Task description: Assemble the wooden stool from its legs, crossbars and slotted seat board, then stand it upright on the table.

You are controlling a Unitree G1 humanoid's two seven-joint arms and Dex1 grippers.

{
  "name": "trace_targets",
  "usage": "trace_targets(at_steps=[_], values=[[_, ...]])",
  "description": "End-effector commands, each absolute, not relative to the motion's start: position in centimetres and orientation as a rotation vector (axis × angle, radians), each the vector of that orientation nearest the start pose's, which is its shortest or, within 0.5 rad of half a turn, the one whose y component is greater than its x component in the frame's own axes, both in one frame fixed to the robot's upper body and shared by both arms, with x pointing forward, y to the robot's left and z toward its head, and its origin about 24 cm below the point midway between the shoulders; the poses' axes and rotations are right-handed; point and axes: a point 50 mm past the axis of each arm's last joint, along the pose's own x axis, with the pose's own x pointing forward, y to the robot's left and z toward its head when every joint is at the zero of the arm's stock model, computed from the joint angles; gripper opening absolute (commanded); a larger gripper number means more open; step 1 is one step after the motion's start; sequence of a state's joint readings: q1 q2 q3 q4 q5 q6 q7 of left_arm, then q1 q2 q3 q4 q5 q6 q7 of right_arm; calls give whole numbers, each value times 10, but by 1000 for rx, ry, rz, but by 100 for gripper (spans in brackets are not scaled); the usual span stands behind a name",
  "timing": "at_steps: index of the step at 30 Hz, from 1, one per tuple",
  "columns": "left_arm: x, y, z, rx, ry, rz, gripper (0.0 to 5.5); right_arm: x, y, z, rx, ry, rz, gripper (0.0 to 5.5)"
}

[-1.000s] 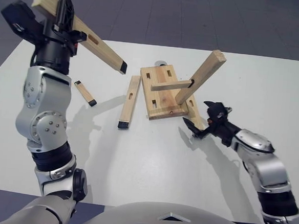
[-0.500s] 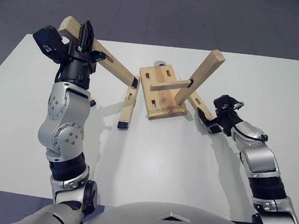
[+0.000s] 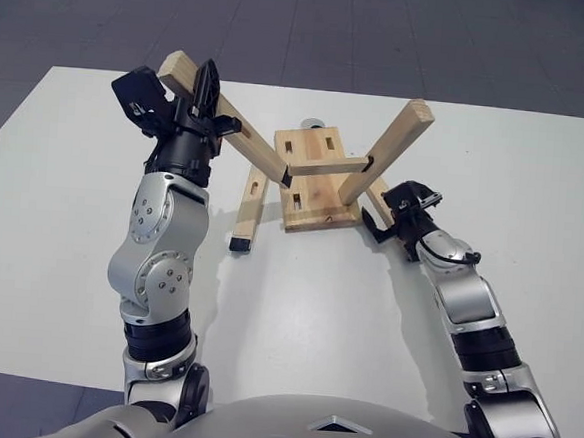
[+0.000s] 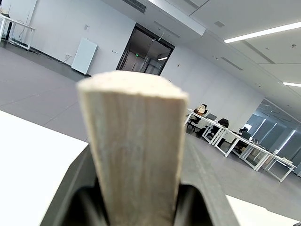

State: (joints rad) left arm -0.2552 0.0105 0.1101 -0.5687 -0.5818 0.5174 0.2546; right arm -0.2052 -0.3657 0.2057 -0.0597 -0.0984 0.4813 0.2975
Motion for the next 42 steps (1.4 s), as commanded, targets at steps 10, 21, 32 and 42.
trace_targets(at_steps=[10, 21, 32, 42], values=[[258, 140, 156, -495, -146, 35, 103, 278, -151, 57, -456, 331, 434, 540], [269, 138, 159, -502, -184, 61, 103, 279, -146, 55, -452, 336, 457, 540], [274, 133, 154, -542, -176, 71, 103, 280, -144, 54, -449, 343, 467, 540], [272, 126, 124, -465, -42, 38, 103, 281, -145, 53, -442, 351, 451, 540]])
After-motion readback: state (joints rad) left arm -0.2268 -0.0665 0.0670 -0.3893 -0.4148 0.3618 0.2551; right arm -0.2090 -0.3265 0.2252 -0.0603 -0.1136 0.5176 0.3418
